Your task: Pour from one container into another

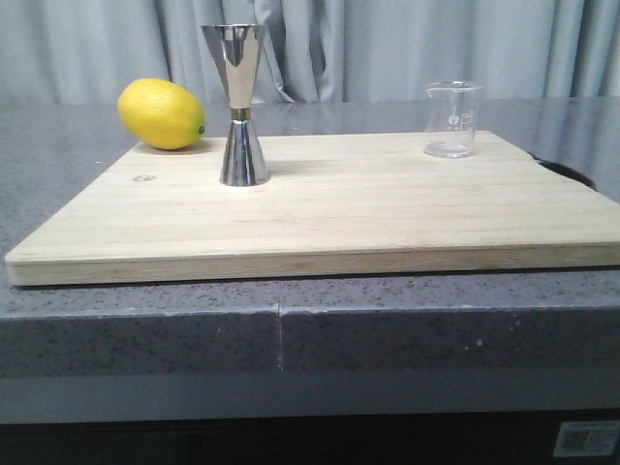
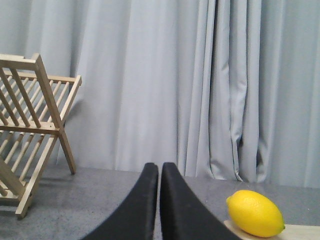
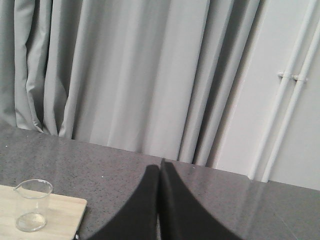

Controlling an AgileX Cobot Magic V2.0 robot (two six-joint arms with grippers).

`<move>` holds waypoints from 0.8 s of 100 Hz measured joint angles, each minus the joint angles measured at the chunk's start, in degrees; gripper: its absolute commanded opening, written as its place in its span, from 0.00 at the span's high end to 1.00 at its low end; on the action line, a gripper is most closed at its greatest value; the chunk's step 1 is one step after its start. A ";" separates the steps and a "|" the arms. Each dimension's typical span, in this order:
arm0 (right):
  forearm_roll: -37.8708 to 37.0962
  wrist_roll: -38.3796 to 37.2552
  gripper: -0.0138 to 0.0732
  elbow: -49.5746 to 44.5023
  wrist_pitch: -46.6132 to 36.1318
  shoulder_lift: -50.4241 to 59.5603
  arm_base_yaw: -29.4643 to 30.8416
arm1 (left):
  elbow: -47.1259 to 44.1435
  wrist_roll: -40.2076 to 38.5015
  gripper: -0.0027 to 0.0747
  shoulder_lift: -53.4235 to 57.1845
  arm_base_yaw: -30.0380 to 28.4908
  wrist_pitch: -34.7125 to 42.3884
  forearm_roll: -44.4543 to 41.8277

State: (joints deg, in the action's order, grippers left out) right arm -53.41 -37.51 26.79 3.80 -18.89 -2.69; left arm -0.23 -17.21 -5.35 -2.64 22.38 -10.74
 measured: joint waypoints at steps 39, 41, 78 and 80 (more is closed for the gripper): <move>0.00 0.00 0.92 0.00 0.00 0.00 0.00 | 0.00 0.00 0.99 5.21 0.00 -5.87 0.00; 0.00 0.00 0.92 0.00 0.00 0.00 0.00 | 0.00 0.00 0.99 5.53 0.00 -6.52 0.00; 0.00 0.00 0.92 0.00 0.00 0.00 0.00 | 0.00 0.00 0.99 5.68 0.00 -15.32 0.44; 0.00 0.00 0.92 0.00 0.00 0.00 0.00 | 0.00 0.00 0.99 5.68 0.00 -15.50 0.55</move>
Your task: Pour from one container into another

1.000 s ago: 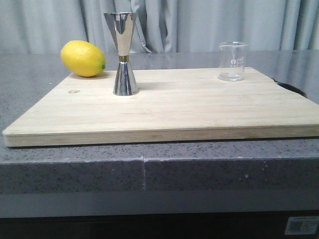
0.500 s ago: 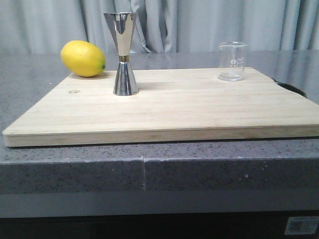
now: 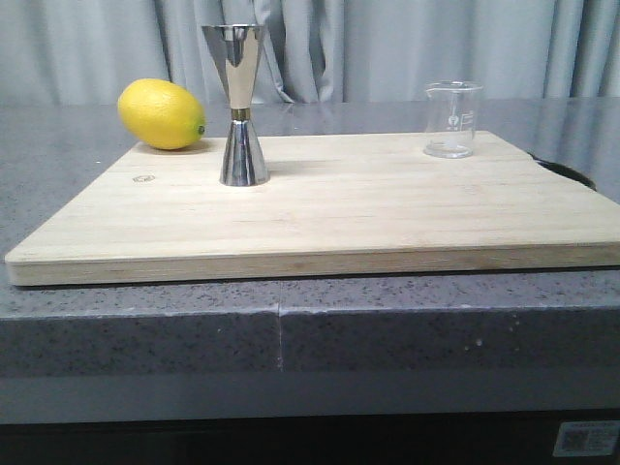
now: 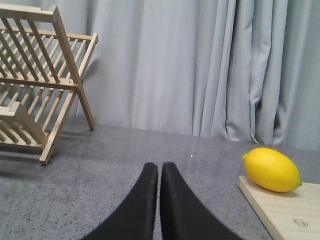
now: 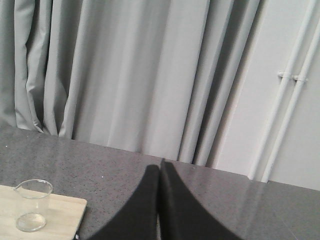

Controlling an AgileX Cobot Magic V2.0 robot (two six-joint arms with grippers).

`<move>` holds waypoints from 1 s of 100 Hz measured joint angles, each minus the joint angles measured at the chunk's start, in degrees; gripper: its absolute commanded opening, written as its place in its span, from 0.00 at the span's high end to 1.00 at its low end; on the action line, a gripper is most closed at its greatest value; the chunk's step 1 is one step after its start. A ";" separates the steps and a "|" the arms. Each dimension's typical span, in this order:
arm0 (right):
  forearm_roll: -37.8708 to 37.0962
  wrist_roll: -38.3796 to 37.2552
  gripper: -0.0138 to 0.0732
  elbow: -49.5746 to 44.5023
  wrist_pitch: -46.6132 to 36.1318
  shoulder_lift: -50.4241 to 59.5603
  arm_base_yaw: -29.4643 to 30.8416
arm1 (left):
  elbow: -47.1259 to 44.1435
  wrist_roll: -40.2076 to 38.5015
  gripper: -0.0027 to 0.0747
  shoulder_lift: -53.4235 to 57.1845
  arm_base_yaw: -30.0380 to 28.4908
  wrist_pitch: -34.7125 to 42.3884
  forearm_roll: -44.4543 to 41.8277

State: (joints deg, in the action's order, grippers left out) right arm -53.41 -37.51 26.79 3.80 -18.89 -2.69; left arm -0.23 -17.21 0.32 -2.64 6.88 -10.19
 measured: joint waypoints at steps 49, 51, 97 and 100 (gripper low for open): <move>0.00 0.00 0.92 0.00 0.00 0.00 0.00 | 0.00 -0.14 0.99 0.00 0.00 -2.39 2.65; 0.00 0.00 0.92 0.00 0.00 0.00 0.00 | 0.00 -0.14 0.99 0.00 0.00 -2.39 2.65; 0.00 0.00 0.92 0.00 0.00 0.00 0.00 | 0.00 -0.14 0.99 0.00 0.00 -2.48 2.70; 0.00 0.00 0.92 0.00 0.00 0.00 0.00 | 0.00 -0.14 0.99 0.00 0.00 -2.48 2.70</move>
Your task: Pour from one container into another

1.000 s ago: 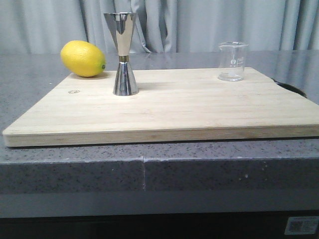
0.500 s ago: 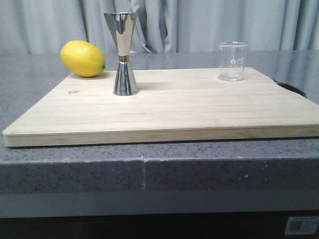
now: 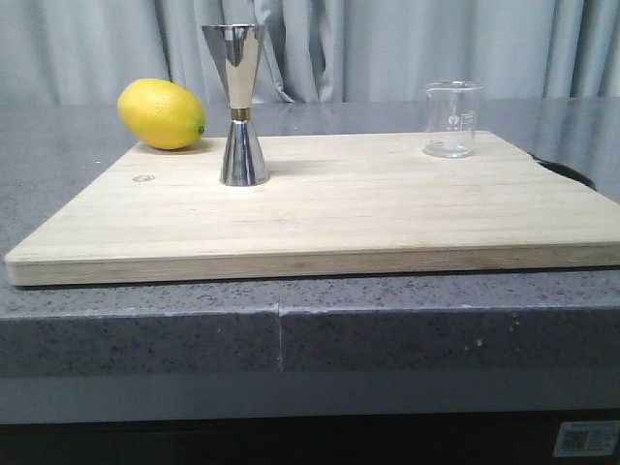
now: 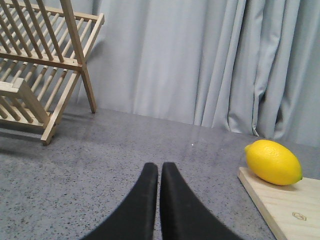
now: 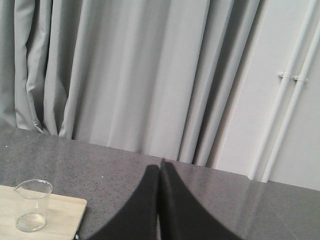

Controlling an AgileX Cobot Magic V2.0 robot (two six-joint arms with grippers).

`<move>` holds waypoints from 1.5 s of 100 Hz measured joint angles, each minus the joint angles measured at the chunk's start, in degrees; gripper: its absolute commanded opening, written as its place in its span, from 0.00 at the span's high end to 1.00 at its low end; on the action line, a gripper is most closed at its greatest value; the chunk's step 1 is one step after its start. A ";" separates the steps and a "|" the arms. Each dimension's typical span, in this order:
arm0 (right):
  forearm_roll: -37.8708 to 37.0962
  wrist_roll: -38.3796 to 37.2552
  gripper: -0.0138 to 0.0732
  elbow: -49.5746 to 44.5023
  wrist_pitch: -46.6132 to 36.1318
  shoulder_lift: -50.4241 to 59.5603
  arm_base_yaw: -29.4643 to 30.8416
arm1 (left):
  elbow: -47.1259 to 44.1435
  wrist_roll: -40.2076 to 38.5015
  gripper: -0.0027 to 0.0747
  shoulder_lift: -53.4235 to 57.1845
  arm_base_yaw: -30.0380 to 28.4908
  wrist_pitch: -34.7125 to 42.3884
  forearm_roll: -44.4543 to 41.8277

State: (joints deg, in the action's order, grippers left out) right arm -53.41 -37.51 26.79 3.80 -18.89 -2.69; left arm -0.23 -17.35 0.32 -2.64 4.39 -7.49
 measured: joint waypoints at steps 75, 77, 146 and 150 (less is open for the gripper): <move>0.00 0.00 0.92 0.00 0.00 0.00 0.00 | 0.00 -0.13 0.99 0.00 0.00 0.00 0.09; 0.00 0.00 0.92 0.00 0.00 0.00 0.00 | 0.00 -0.13 0.99 0.00 0.00 0.00 0.09; 40.29 39.32 0.92 -0.15 0.72 0.26 0.00 | 0.00 -0.17 0.99 0.00 0.00 0.00 0.09; 43.35 42.28 0.92 -0.73 0.72 0.51 0.00 | 0.00 -0.17 0.99 0.00 0.00 0.00 0.09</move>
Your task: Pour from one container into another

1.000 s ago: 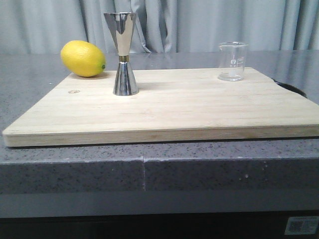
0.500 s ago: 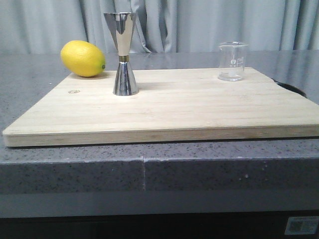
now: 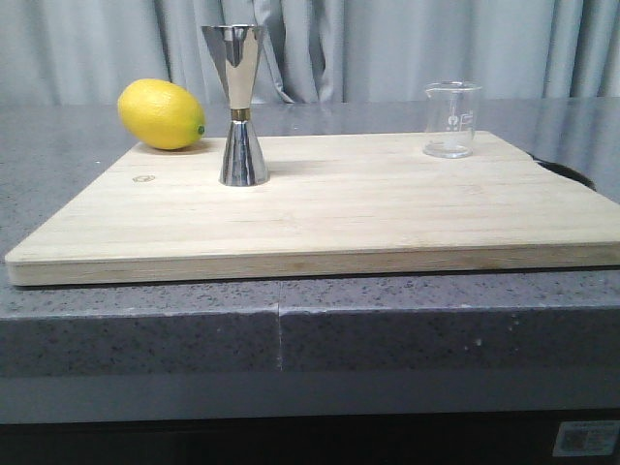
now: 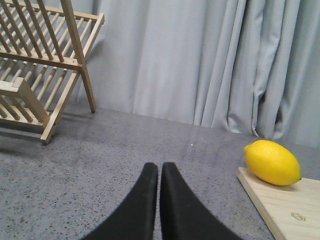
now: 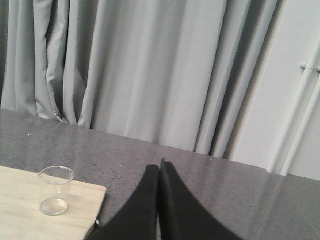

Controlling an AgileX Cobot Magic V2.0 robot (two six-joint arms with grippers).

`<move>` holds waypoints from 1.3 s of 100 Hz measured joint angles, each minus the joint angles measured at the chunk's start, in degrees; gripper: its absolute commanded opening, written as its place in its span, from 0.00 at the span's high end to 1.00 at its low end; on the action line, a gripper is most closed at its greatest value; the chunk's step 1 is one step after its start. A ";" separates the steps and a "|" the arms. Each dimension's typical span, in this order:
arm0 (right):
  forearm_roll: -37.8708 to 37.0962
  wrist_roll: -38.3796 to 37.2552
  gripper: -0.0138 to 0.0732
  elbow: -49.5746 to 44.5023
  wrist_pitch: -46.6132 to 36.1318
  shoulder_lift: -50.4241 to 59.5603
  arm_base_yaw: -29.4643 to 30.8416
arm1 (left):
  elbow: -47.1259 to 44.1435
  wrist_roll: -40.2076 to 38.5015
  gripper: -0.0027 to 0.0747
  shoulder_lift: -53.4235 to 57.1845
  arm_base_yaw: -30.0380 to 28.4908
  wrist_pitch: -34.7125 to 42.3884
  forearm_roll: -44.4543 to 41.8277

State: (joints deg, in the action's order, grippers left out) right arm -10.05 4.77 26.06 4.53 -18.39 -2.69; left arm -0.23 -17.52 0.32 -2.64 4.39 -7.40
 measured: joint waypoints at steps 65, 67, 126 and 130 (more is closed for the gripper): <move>10.71 4.21 0.92 -24.71 -6.84 18.93 0.10 | 0.00 0.00 0.99 0.00 0.00 -0.13 0.00; 10.85 4.21 0.92 -25.08 -6.94 18.93 0.10 | 0.00 0.00 0.99 0.00 0.00 -0.13 0.00; 11.66 4.21 0.92 -26.99 -7.65 18.93 0.22 | 0.00 0.00 0.99 0.00 0.00 -0.13 0.00; 11.66 4.21 0.92 -26.99 -7.50 18.93 0.22 | 0.00 0.00 0.99 0.00 0.00 -0.13 0.00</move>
State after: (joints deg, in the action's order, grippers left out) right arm 1.61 8.98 -0.93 -2.98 0.54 -2.46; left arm -0.23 -17.52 0.32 -2.64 4.27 -7.40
